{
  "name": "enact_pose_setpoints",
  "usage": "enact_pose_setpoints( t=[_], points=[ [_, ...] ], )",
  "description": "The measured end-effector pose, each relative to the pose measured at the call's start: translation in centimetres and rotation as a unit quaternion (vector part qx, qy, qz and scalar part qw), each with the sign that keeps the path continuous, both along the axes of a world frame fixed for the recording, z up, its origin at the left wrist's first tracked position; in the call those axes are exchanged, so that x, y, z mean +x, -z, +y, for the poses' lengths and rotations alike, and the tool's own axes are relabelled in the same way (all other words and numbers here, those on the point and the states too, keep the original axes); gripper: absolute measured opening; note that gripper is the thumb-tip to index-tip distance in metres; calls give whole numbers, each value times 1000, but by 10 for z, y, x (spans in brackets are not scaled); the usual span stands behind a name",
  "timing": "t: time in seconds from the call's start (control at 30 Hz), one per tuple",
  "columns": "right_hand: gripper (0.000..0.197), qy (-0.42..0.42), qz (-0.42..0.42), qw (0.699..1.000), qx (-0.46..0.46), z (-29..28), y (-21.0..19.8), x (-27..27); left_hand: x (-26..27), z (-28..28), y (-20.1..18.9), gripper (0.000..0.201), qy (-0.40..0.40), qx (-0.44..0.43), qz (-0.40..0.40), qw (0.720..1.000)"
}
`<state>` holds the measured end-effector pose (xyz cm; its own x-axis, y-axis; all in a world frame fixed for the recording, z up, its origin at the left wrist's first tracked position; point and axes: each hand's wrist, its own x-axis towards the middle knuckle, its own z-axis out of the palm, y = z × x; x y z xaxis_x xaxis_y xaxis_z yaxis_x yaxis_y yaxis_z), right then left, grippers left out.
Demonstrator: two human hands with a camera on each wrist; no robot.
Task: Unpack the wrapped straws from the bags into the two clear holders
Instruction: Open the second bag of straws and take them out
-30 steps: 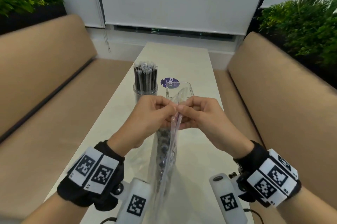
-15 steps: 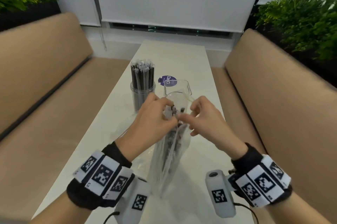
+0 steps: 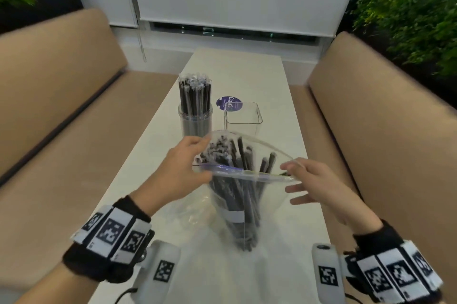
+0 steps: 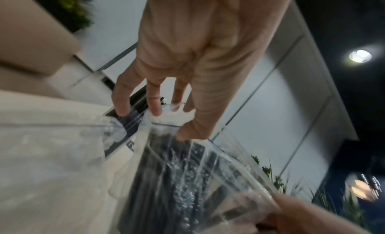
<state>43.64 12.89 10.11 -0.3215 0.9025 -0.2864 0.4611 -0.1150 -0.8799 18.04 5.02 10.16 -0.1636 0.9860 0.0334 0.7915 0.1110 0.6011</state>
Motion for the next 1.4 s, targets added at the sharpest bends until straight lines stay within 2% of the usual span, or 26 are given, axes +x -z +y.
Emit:
enact_pose_setpoints(
  t=[0.07, 0.13, 0.17, 0.2, 0.27, 0.3, 0.43, 0.47, 0.53, 0.6, 0.63, 0.7, 0.77, 0.8, 0.87, 0.93, 0.97, 1.0, 1.03, 1.1, 1.13, 1.17, 1.2, 1.27, 1.37, 1.4],
  points=[
    [24, -18, 39, 998, -47, -6, 8, 2, 1, 5, 2, 48, -54, 11, -83, 995],
    [26, -12, 90, 994, -63, -11, 16, 2, 3, 6, 3, 22, -96, 49, -211, 972],
    [27, 0, 114, 992, -59, -13, 20, 3, 2, 8, 5, 12, -103, 67, -241, 963],
    [28, 14, 136, 989, -55, -16, 21, 3, 2, 10, 7, 11, -95, 79, -226, 966],
    [33, 35, 167, 984, -42, -20, 21, 4, 3, 12, 12, 27, -74, 74, -126, 986],
    [36, 39, 174, 983, -34, -20, 22, 5, 6, 13, 12, 35, -69, 70, -109, 989],
    [40, 71, 223, 972, -22, -21, 25, 4, 19, 17, 5, 57, -73, 17, -283, 956],
    [37, 76, 231, 970, -15, -22, 24, 3, 20, 18, 3, 51, -65, -8, -281, 957],
    [23, 73, 229, 971, 11, -25, 28, 0, 20, 22, 3, 34, -23, -25, -210, 977],
    [25, 70, 208, 975, 35, -27, 35, -2, 26, 22, 3, 42, 3, -25, -159, 987],
    [29, 67, 191, 978, 45, -28, 39, -2, 29, 22, 4, 44, -1, -32, -172, 984],
    [30, 71, 179, 980, 50, -29, 40, -3, 40, 21, 1, 40, -30, -60, -320, 945],
    [28, 82, 173, 980, 58, -31, 40, -1, 49, 23, 0, 37, -80, -63, -491, 865],
    [25, 85, 149, 983, 70, -32, 40, 1, 52, 25, 3, 37, -109, -62, -543, 831],
    [18, 78, 83, 991, 66, -31, 49, 5, 56, 29, 9, 34, -157, -69, -603, 779],
    [15, 60, 38, 997, -23, -33, 52, 6, 59, 30, 16, 27, -189, -94, -644, 735],
    [18, 51, 41, 995, -82, -34, 54, 6, 60, 30, 19, 25, -196, -103, -646, 730],
    [20, 49, 73, 986, -139, -36, 53, 6, 61, 31, 22, 25, -196, -100, -626, 748],
    [21, 45, 120, 976, -177, -38, 52, 6, 61, 30, 25, 31, -185, -89, -580, 788],
    [30, 24, 198, 957, -212, -40, 49, 4, 61, 28, 29, 41, -120, -48, -437, 890],
    [35, 14, 218, 952, -215, -39, 48, 2, 63, 26, 28, 41, -77, -26, -364, 928],
    [37, 15, 224, 952, -209, -37, 50, 0, 64, 24, 27, 41, -40, -14, -306, 951],
    [36, 28, 234, 950, -205, -35, 51, -3, 65, 22, 28, 38, -10, -13, -266, 964],
    [34, 78, 273, 935, -210, -30, 51, -4, 64, 17, 24, 25, 22, -61, -266, 962],
    [36, 120, 319, 912, -229, -26, 45, -2, 53, 10, 20, 51, 36, -219, -312, 924],
    [39, 118, 307, 917, -227, -28, 42, -2, 50, 6, 17, 49, 45, -260, -337, 904]
  ],
)
